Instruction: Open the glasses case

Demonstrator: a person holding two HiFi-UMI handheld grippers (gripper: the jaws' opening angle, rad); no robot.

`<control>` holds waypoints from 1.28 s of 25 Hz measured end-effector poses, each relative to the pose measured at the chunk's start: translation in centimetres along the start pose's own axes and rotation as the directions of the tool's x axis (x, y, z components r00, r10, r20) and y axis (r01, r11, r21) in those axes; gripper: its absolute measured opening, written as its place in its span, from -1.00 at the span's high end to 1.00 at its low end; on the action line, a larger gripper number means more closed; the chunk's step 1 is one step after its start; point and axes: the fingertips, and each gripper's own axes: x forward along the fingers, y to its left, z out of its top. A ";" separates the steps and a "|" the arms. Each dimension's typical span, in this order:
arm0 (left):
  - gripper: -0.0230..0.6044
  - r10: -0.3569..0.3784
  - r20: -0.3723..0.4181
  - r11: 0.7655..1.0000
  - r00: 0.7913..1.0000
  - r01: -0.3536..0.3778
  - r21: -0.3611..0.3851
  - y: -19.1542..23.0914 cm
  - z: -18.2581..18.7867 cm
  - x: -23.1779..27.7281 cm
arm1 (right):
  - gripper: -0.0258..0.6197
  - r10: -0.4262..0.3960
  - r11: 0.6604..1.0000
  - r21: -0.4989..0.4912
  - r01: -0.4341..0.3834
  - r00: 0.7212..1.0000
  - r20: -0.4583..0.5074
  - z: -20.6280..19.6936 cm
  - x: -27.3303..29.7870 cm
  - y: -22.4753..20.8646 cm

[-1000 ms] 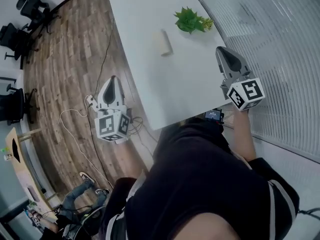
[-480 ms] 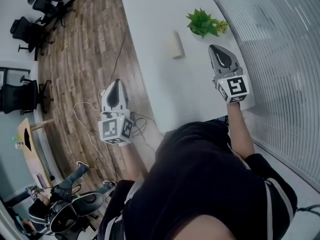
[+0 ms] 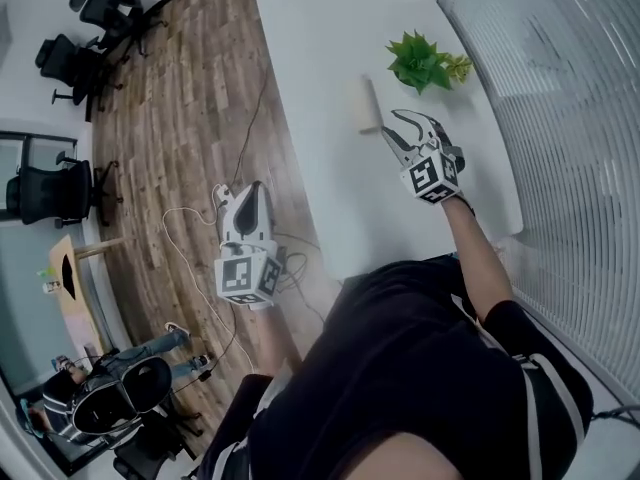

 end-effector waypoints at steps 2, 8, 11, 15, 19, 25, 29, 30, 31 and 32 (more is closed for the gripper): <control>0.94 -0.011 -0.030 1.000 0.999 0.012 0.012 0.0 -0.6 0.0 | 0.47 0.051 0.988 -0.140 -0.063 0.995 -0.089 -2.7 2.7 2.4; 0.94 -0.012 -0.127 0.999 0.992 0.016 0.032 -0.2 -3.7 -1.3 | 0.55 0.165 0.919 -0.314 -0.237 0.957 -0.240 -8.7 8.3 7.5; 0.94 0.003 -0.164 1.000 0.986 0.000 0.019 0.3 -4.6 -1.8 | 0.57 0.178 0.908 -0.332 -0.256 0.952 -0.247 -9.2 9.3 8.1; 0.93 0.001 -0.173 1.000 0.985 0.002 0.018 0.6 -4.9 -1.6 | 0.63 0.182 0.902 -0.344 -0.260 0.952 -0.244 -8.9 11.3 7.7; 0.93 0.008 -0.187 1.000 0.982 -0.005 0.013 0.9 -5.6 -2.1 | 0.63 0.170 0.882 -0.393 -0.261 0.953 -0.251 -9.3 11.7 8.2; 0.93 0.032 -0.183 0.999 0.983 -0.033 -0.003 2.0 -5.4 -1.9 | 0.64 0.136 0.867 -0.438 -0.239 0.958 -0.253 -9.3 11.9 8.2; 0.93 0.022 -0.178 1.000 0.984 -0.019 0.015 1.9 -5.4 -2.2 | 0.70 0.134 0.876 -0.422 -0.234 0.958 -0.254 -8.7 11.5 8.0; 0.94 0.022 -0.179 1.000 0.984 -0.018 0.025 1.8 -5.2 -2.1 | 0.70 0.134 0.880 -0.414 -0.231 0.959 -0.251 -8.6 11.3 7.8; 0.93 0.023 -0.178 0.999 0.984 -0.017 0.036 1.7 -5.0 -2.0 | 0.71 0.133 0.887 -0.403 -0.226 0.960 -0.246 -8.4 11.2 7.6; 0.93 0.021 -0.174 0.999 0.985 -0.014 0.042 1.6 -4.7 -1.9 | 0.73 0.131 0.895 -0.389 -0.217 0.963 -0.236 -8.2 11.1 7.2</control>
